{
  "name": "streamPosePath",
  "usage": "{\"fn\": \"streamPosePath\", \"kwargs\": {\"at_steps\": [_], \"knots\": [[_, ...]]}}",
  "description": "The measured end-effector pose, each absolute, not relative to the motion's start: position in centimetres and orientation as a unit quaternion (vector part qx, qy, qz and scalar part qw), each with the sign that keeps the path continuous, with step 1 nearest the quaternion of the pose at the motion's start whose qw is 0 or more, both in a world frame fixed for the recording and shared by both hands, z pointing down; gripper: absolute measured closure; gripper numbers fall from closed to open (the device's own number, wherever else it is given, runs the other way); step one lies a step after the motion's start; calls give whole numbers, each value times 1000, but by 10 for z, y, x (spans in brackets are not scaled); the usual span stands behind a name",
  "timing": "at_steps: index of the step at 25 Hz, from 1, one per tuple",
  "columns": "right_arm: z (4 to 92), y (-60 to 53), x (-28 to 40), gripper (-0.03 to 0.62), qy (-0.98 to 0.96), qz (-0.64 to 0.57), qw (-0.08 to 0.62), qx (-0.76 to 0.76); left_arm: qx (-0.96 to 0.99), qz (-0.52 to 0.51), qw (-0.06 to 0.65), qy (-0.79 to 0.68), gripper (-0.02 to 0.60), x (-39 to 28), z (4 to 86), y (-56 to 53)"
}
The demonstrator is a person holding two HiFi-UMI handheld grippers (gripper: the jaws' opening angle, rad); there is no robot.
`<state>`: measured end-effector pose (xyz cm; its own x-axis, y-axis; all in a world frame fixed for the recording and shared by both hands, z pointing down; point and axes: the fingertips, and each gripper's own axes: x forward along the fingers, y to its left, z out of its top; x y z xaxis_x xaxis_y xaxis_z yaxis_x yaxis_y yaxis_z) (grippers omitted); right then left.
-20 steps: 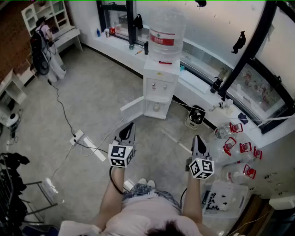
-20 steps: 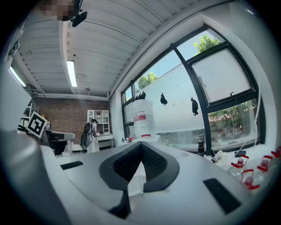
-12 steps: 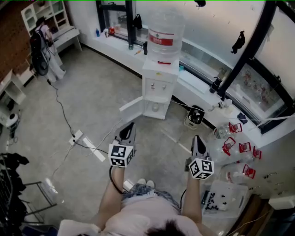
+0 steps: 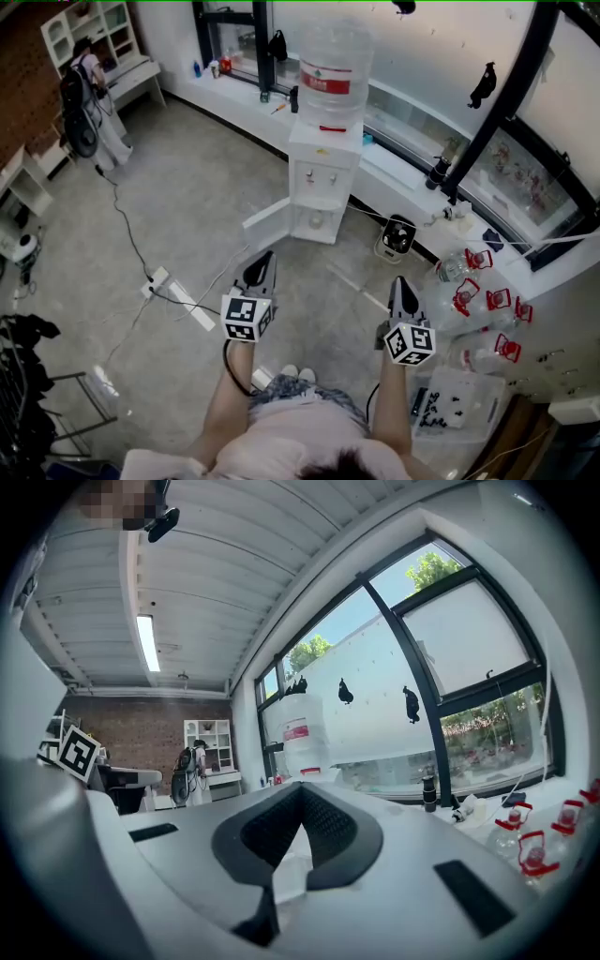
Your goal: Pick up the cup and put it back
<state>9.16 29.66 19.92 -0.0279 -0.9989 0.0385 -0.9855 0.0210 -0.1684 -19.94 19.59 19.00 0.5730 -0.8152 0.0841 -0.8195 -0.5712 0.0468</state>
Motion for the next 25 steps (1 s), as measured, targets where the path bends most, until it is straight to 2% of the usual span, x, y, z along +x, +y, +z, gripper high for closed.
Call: {"fn": "streamPosePath", "kwargs": {"at_steps": [14, 22, 25], "knots": [[204, 294, 94, 577, 710, -87, 64, -696, 905, 11, 52, -423, 545, -191, 191, 197], [204, 293, 96, 577, 704, -89, 67, -701, 923, -17, 55, -381, 238, -177, 182, 198], [204, 293, 96, 577, 703, -89, 68, -703, 924, -35, 66, -374, 193, -177, 182, 198]]}}
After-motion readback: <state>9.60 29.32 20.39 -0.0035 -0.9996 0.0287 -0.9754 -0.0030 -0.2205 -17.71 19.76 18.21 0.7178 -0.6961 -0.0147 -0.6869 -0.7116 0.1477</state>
